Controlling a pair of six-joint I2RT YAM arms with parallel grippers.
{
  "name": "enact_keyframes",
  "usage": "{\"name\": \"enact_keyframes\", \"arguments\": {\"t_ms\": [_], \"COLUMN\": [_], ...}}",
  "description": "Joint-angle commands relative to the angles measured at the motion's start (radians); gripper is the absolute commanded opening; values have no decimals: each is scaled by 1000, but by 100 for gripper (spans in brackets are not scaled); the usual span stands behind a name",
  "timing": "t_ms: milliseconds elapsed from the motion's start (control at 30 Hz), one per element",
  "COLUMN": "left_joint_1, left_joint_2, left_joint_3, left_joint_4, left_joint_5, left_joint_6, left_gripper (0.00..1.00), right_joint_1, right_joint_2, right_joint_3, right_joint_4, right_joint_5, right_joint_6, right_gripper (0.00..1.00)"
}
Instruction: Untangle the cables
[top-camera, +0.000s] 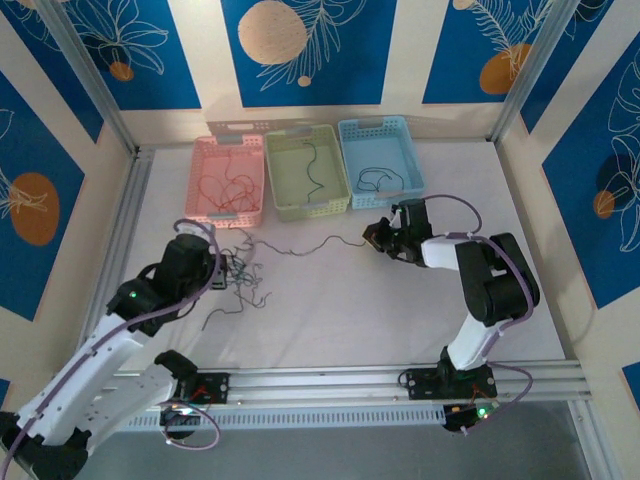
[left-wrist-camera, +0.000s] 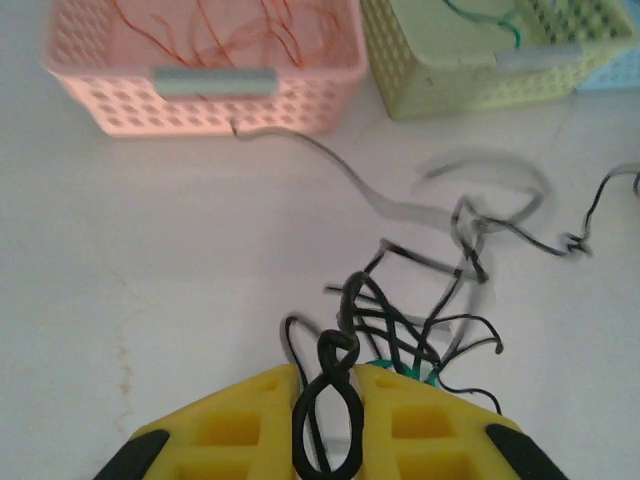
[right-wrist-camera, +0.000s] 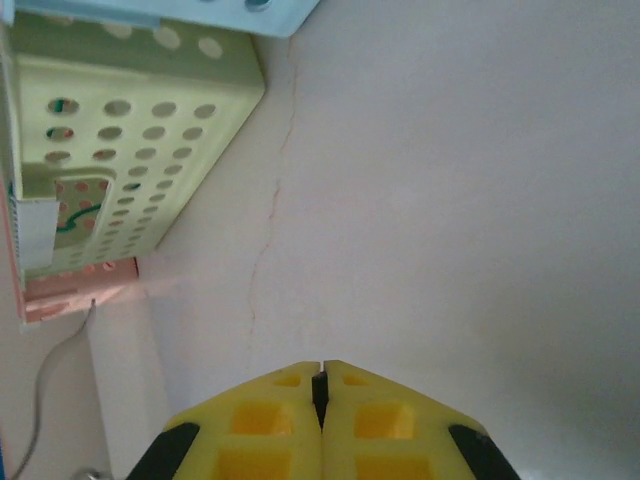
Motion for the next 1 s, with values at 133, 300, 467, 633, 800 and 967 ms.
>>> {"name": "enact_keyframes", "arguments": {"t_ms": [133,300,467,633,800,967], "left_joint_1": [22,24,24,25,24,24], "left_joint_2": [-83,-106,-130,-108,-82,-61], "left_joint_3": [187,223,208,167,124,97], "left_joint_4": [-221,-252,-222,-162,-145,-161], "left_joint_5": [-290,-329,-276,-111,-10,42], "left_joint_6": [72,102,120,134,150,163], "left_gripper": [0,0,0,0,0,0], "right_joint_1": [-54,-79,-95,-79,-58,-8], "right_joint_2": [-70,-117,-116,-121,-136,-288], "right_joint_3": [-68,-96,-104,-102,-80,-19], "right_joint_4": [14,-1,13,40,42,-178], "right_joint_5": [128,164,140,117,48,119], "right_joint_6": [55,52,46,17,-35,-167], "right_gripper": [0,0,0,0,0,0]}}
